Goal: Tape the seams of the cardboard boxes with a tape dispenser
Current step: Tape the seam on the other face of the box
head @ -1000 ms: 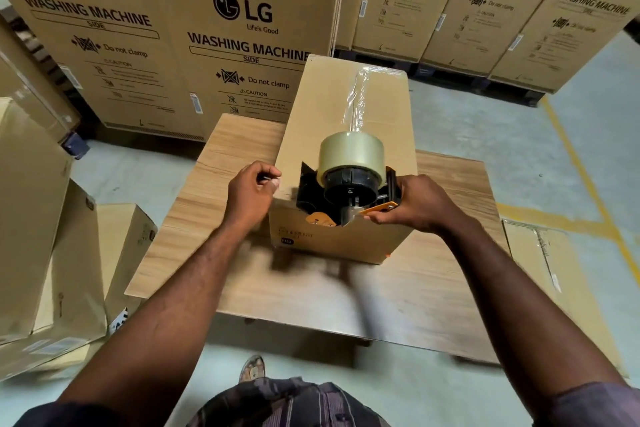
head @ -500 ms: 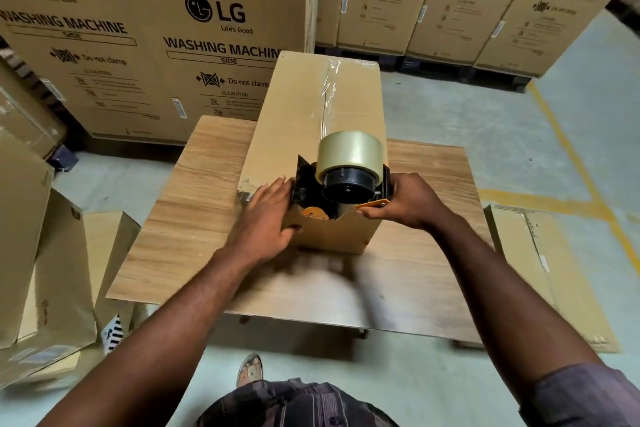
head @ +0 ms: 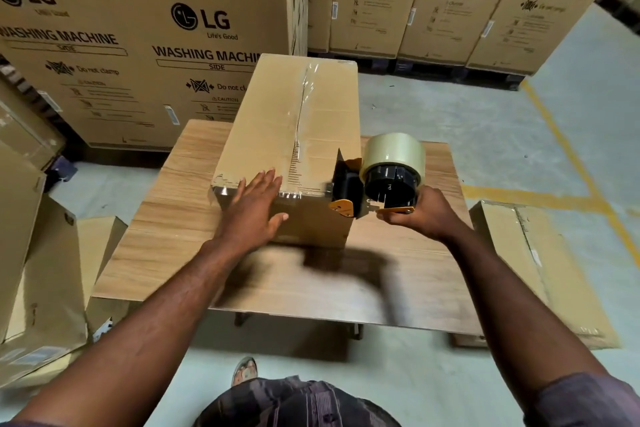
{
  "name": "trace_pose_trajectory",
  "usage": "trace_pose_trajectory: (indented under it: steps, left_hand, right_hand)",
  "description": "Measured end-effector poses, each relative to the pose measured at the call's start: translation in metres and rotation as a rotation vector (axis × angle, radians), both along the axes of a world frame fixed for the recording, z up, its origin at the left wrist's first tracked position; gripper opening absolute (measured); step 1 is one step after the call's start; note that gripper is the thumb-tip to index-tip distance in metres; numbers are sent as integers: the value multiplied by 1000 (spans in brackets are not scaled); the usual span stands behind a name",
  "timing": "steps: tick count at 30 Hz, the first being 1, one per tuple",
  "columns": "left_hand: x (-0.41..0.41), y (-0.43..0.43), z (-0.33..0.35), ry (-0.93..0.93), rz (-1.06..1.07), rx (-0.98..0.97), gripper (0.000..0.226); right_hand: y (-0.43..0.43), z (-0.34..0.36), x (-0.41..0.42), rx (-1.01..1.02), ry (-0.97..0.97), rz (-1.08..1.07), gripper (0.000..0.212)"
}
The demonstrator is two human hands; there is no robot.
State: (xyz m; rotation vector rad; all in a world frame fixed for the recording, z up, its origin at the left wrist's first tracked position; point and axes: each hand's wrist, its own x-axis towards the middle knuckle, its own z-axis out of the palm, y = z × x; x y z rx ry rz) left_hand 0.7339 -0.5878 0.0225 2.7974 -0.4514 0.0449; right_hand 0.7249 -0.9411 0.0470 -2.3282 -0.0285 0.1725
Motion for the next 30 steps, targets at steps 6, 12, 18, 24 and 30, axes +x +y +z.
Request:
trace_pose_trajectory:
  steps: [6, 12, 18, 24, 30]
  left_hand:
    - [-13, -70, 0, 23, -158, -16, 82]
    - [-10, -60, -5, 24, -91, -181, 79]
    - [-9, -65, -6, 9, -57, -215, 73]
    - [-14, -91, 6, 7, 51, -237, 71]
    - [-18, -128, 4, 45, -69, -129, 83]
  right_hand:
    - [-2, -11, -6, 114, -2, -28, 27]
    - [0, -21, -12, 141, -27, -77, 27]
    - [-31, -22, -23, 132, -37, -73, 34]
    - [-39, -32, -33, 148, -10, -99, 30]
    - [-38, -39, -34, 177, 12, -110, 29]
